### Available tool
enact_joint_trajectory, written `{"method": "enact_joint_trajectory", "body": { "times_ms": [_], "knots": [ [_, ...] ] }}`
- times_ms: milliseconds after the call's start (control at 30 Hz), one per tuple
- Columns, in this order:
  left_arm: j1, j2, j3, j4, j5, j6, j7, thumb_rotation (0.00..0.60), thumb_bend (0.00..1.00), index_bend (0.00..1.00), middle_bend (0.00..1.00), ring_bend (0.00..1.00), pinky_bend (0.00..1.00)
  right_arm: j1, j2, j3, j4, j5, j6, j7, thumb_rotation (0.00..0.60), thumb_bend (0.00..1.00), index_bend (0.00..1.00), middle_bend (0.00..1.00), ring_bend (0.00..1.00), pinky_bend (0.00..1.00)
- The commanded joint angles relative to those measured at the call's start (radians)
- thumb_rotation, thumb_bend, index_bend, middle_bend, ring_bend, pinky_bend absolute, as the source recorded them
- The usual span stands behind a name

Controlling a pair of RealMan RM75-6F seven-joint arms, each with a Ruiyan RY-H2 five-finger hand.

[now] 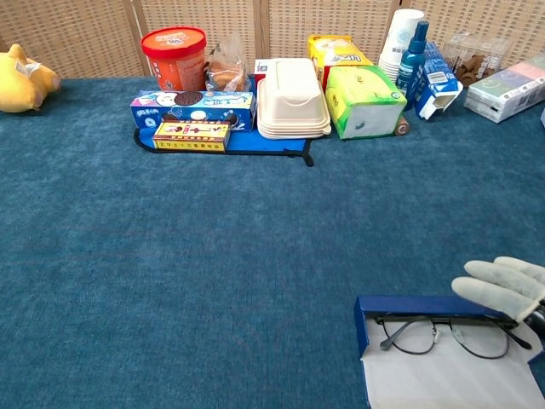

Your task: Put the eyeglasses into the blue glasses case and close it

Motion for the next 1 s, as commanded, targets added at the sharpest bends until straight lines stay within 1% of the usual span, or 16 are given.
{"method": "enact_joint_trajectory", "body": {
  "times_ms": [33,133,233,333,533,1000],
  "knots": [
    [-0.002,-0.007,-0.001,0.008,-0.003,-0.006,-0.003,0.600,0.13,0.12,0.17,0.04,0.00,0.008,0.015,0.004,-0.026,0.000,-0.007,-0.016,0.600,0.17,0.30,0.17,0.15,0.18],
    [-0.003,-0.012,-0.002,0.016,-0.005,-0.010,-0.004,0.600,0.13,0.12,0.17,0.04,0.00,0.012,0.027,0.003,-0.047,0.000,-0.016,-0.029,0.600,0.20,0.37,0.21,0.17,0.18],
    [-0.004,-0.016,-0.002,0.020,-0.006,-0.013,-0.006,0.600,0.13,0.12,0.17,0.04,0.00,0.015,0.034,0.004,-0.062,0.000,-0.022,-0.040,0.600,0.23,0.41,0.24,0.19,0.19],
    [-0.004,-0.019,-0.001,0.025,-0.007,-0.015,-0.011,0.600,0.13,0.12,0.17,0.04,0.00,0.020,0.041,0.007,-0.080,0.004,-0.038,-0.058,0.600,0.24,0.44,0.24,0.20,0.19],
    [-0.002,-0.022,-0.003,0.038,-0.013,-0.020,-0.021,0.600,0.13,0.12,0.17,0.04,0.00,0.027,0.052,0.009,-0.100,0.006,-0.068,-0.099,0.600,0.26,0.45,0.25,0.20,0.20],
    [-0.005,-0.033,0.000,0.055,-0.014,-0.034,-0.025,0.600,0.13,0.12,0.16,0.04,0.00,0.036,0.074,0.007,-0.148,0.012,-0.105,-0.133,0.600,0.25,0.54,0.31,0.24,0.21]
  ]
}}
